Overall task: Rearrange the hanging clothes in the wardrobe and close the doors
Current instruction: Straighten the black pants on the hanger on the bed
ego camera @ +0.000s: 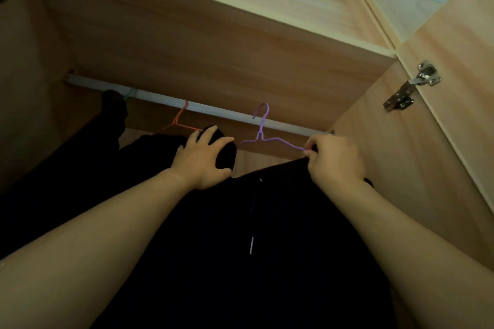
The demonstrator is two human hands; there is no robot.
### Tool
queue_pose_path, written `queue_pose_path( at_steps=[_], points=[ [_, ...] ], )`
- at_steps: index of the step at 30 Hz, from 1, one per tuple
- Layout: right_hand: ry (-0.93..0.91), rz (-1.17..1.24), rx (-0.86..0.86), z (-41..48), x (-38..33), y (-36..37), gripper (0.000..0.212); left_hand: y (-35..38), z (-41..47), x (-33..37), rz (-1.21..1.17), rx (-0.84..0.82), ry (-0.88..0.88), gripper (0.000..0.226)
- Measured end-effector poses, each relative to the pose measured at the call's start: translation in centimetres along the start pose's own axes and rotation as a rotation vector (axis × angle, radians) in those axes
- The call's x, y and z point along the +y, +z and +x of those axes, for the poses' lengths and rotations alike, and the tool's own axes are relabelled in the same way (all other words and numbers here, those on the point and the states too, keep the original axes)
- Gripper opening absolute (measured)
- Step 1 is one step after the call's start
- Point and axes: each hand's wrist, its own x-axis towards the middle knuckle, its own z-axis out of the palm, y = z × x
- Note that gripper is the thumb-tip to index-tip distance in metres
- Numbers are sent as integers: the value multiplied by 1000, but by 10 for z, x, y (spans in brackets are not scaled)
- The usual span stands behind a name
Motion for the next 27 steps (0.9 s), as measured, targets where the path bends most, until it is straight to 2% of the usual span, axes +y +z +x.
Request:
queue_pose_path(
  at_steps=[2,6,8,15,19,27],
  points=[
    [34,-6,20,10,-13,5,14,3,12,-1,-13,62,68,64],
    [38,5,56,20,-25,16,12,11,19,-10,-179,267,191,39],
    [31,10,43,24,-35,22,13,10,13,-24,-231,314,222,32],
    [22,35,31,39,-70,59,13,18,-12,-81,-384,471,239,55],
    [33,85,45,43,-86,83,15,25,-16,-101,-407,542,251,46],
    [54,84,23,55,-105,107,17,25,-23,-118,-602,490,231,45]
  ],
)
